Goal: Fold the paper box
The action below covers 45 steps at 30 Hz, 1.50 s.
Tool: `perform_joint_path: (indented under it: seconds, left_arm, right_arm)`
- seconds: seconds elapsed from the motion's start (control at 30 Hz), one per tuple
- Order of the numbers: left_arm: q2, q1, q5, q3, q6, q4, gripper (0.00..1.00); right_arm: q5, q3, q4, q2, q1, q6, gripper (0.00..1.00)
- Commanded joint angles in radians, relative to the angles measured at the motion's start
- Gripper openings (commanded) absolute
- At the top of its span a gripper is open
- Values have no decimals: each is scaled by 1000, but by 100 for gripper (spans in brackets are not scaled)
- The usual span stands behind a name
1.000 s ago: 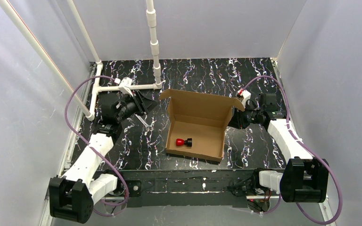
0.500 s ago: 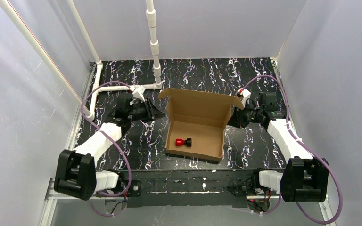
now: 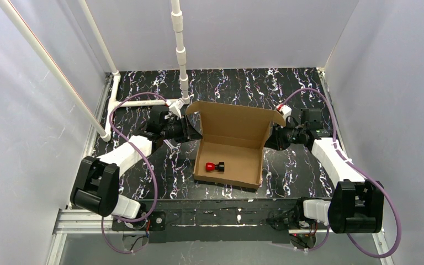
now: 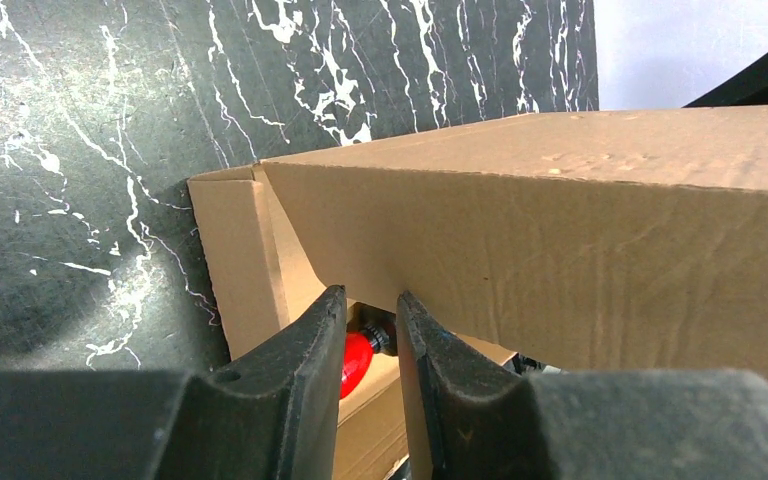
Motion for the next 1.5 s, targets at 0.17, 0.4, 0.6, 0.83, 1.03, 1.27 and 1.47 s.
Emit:
perform_joint_path:
  seconds: [0.17,0.4,0.6,0.83,1.03,1.27,1.47]
  left_arm:
    - [-18,-5,-9,0,34,10,24]
    - [-55,-4,-31,-47,43,10,24]
    - [-76,0,-40,-51,41,9,24]
    - [-98,10,-35,-74,37,9,24]
    - [-98,17,-31,-86,40,7,24]
    - [-103,21,-25,-86,40,4,24]
    - [-131,26,-26,-100,25,-8,24]
  right_arm:
    - [24,20,17,-5,17,-65,24]
    - [69,-10,54,-30,18,-106,28]
    - [31,-27,90,-21,17,-122,31]
    - [-14,-43,107,-14,16,-88,30]
    - [-38,-53,103,-20,16,-76,27]
    - [-6,-63,98,-14,16,-111,26]
    - [16,-58,75,-8,16,-129,25]
